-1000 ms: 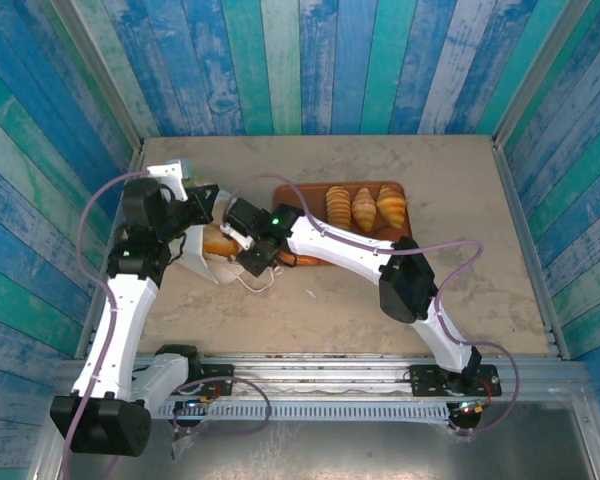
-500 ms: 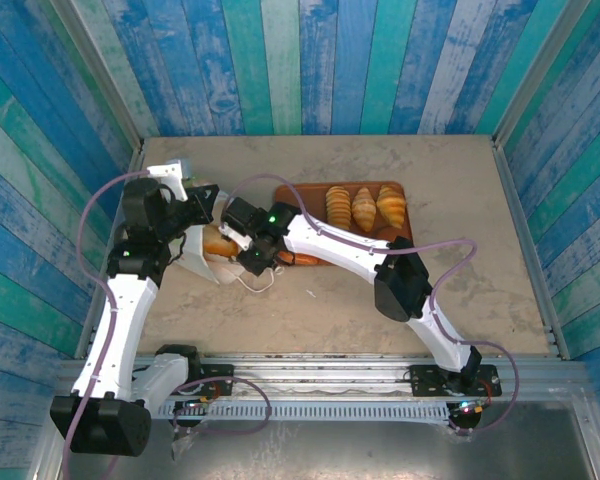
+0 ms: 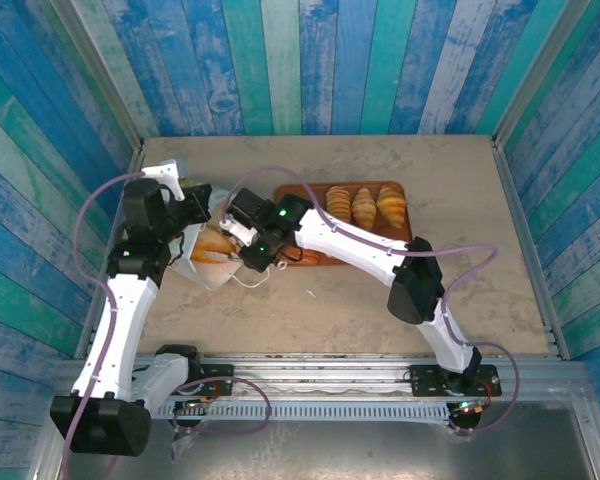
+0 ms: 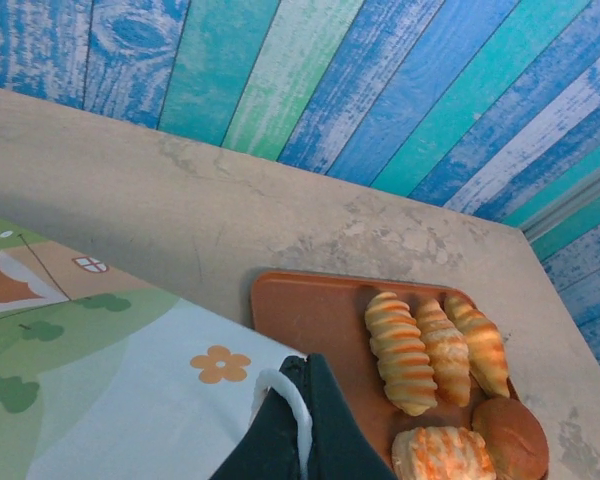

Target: Take the fake bread out of the paper bag

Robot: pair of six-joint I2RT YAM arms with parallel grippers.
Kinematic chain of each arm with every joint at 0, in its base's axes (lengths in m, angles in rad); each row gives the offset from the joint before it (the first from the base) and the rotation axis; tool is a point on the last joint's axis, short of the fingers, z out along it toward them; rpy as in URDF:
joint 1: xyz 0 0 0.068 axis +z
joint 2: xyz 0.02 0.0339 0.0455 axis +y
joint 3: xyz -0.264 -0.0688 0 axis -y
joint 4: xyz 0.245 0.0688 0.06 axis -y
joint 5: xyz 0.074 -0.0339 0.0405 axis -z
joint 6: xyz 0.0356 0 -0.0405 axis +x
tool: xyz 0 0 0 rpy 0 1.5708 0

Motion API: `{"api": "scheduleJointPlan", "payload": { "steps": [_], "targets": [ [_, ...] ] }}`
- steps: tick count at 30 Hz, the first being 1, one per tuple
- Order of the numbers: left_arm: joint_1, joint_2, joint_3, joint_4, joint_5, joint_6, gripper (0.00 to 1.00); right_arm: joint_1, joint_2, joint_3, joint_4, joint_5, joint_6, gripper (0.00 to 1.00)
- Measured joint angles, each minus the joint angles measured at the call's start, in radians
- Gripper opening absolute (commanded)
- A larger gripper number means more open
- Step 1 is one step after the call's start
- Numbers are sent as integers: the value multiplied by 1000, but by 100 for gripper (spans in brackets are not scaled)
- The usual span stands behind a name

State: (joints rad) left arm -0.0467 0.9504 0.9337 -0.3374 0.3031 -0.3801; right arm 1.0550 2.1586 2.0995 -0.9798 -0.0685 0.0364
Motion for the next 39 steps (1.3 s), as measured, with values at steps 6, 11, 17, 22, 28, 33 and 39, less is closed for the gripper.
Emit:
{"api": "scheduleJointPlan", "payload": {
  "steps": [6, 11, 17, 22, 28, 33, 39],
  "targets": [
    [0, 0, 0, 0, -18, -4, 0, 0, -60, -27, -8, -8, -4, 36],
    [0, 0, 0, -2, -27, -7, 0, 0, -99, -68, -7, -22, -13, 37],
    [0, 0, 0, -5, -37, -11, 0, -4, -220, -189, -5, -40, -26, 36],
    [0, 0, 0, -5, -40, -15, 0, -8, -343, -296, 10, -43, -26, 36],
    [0, 0, 0, -5, -43, -18, 0, -27, -447, -378, 23, -40, -10, 36],
    [0, 0, 0, -5, -53, -18, 0, -79, -543, -481, 22, -32, 2, 36],
    [0, 0, 0, -12, -75, -13, 0, -158, -689, -585, 18, 2, 9, 36]
  ]
}}
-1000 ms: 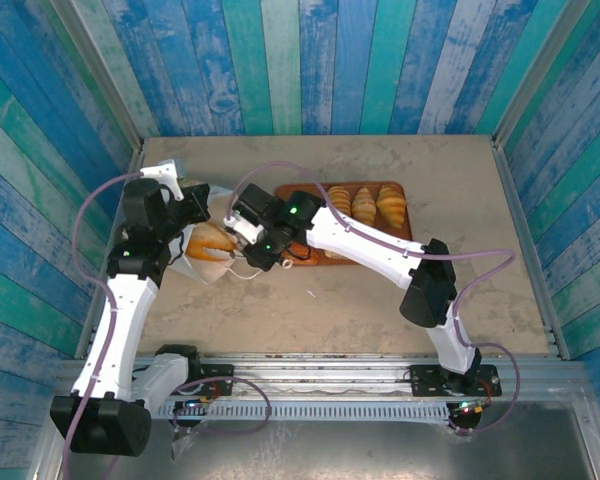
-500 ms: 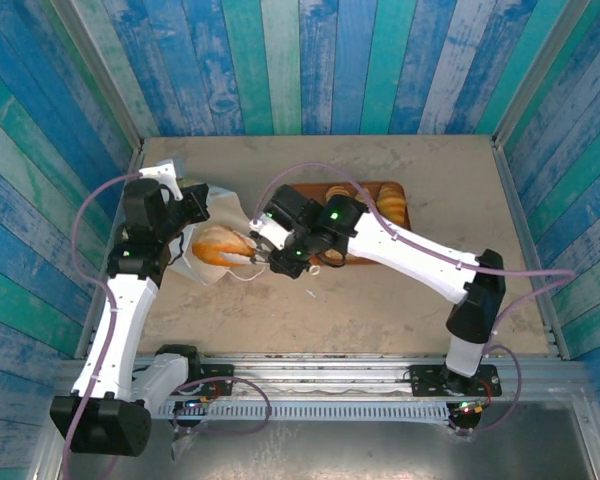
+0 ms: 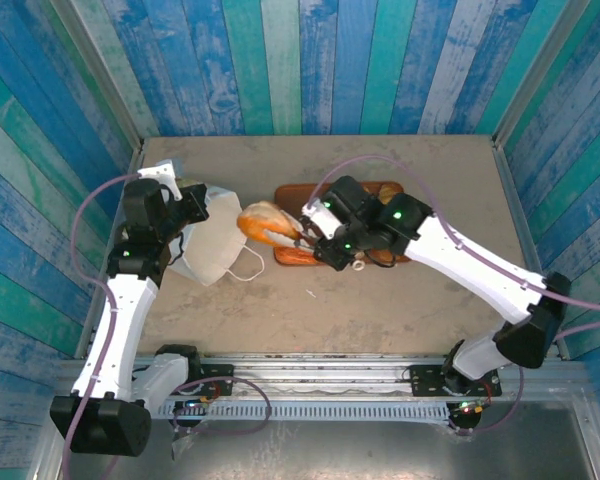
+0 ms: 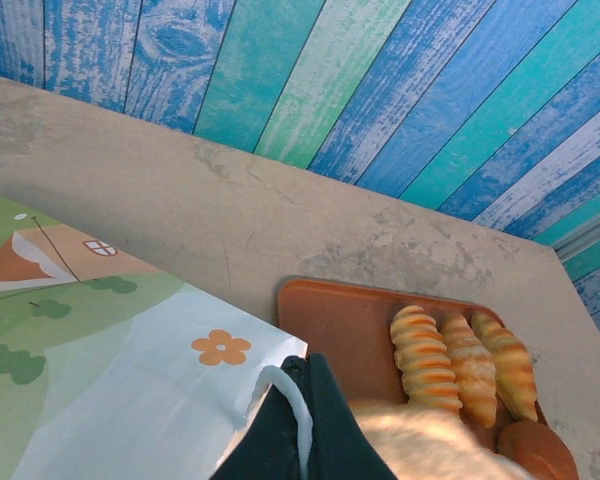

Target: Take the fake bread out of the paper bag

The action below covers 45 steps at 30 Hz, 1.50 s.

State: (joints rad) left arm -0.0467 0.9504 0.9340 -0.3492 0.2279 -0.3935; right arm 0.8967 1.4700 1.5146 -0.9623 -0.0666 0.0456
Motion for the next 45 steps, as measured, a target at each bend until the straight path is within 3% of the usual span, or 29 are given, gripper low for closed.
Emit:
{"api": "scheduleJointPlan", "payload": {
  "steps": [7, 14, 29, 45],
  "targets": [
    [0, 0, 0, -6, 6, 0, 0, -121, -101, -50, -4, 14, 8, 37],
    [0, 21, 0, 62, 87, -32, 0, -231, 15, -29, -2, 1, 19, 38],
    [0, 47, 1, 69, 84, -30, 0, -273, 313, 164, 2, 2, 19, 42],
    [0, 36, 1, 68, 76, -25, 0, -275, 438, 206, -7, -16, 22, 46]
  ]
}}
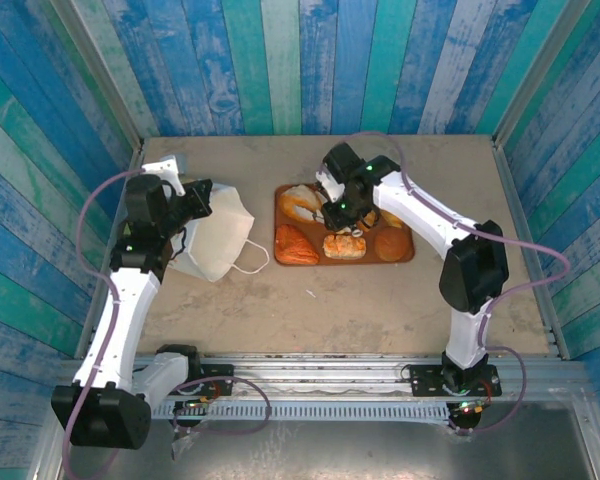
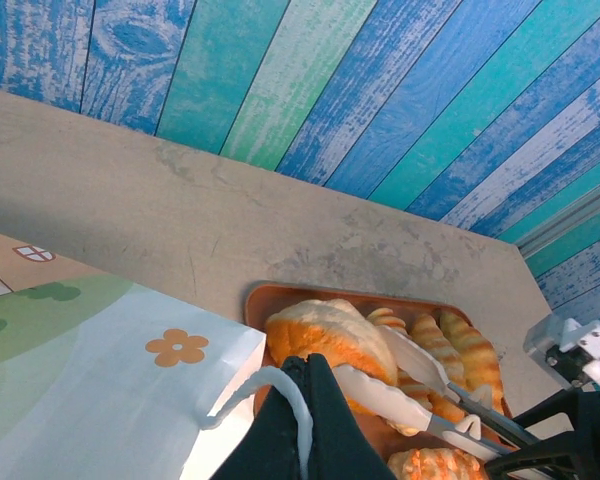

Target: Take the fake bread out of the paper bag

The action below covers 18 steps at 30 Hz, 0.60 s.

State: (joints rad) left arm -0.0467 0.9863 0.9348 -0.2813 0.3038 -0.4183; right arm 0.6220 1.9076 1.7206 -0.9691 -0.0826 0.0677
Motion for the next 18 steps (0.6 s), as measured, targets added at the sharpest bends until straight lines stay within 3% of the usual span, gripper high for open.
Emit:
{"api": "scheduleJointPlan", "payload": {
  "steps": [18],
  "targets": [
    [0, -11, 0, 0, -10, -1, 0, 0, 12, 0, -3, 23, -16, 54]
  ]
}}
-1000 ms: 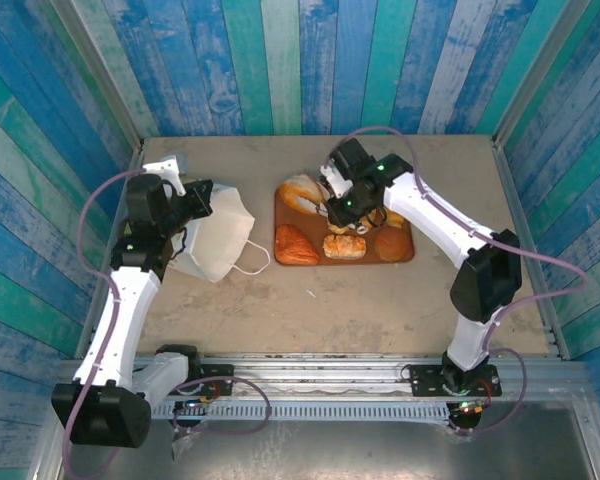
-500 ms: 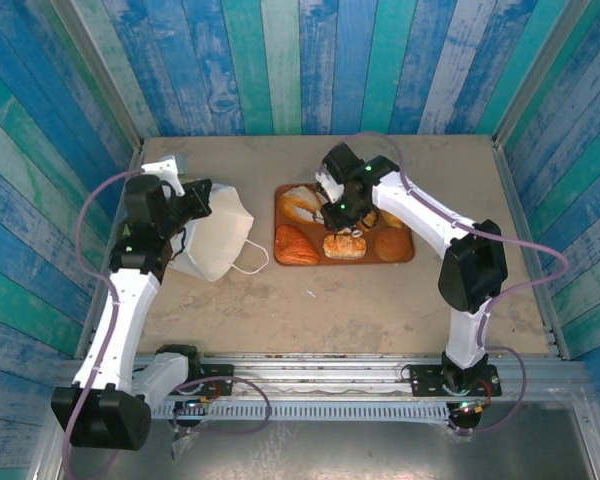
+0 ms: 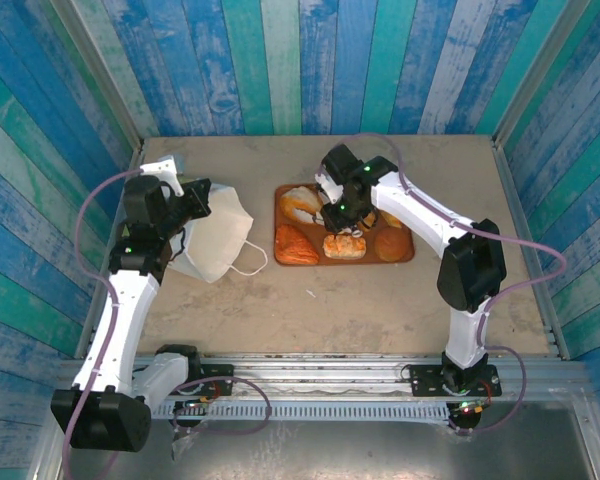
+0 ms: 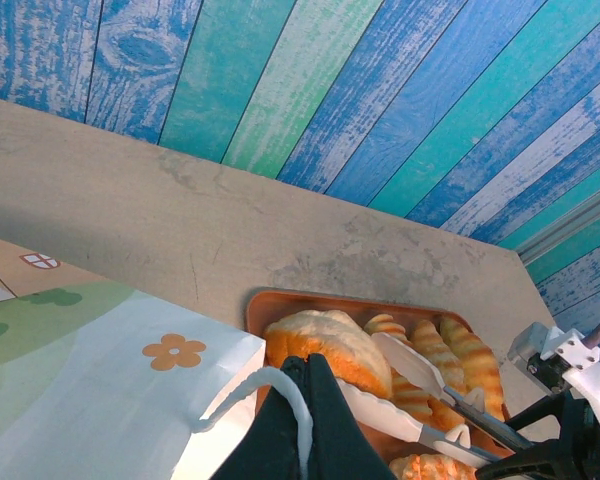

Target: Take the fake bread out of the paper bag

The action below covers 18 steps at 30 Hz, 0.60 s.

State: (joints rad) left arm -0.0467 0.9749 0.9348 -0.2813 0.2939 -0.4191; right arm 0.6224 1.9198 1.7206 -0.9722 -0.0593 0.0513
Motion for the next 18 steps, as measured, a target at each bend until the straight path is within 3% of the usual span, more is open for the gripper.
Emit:
{"api": "scheduleJointPlan", "payload": {
  "steps": [8, 18],
  "targets": [
    [0, 0, 0, 0, 0, 0, 0, 0, 0, 0, 0, 11, -11, 56],
    [0, 0, 0, -1, 1, 0, 0, 0, 41, 15, 0, -11, -20, 49]
  ]
}}
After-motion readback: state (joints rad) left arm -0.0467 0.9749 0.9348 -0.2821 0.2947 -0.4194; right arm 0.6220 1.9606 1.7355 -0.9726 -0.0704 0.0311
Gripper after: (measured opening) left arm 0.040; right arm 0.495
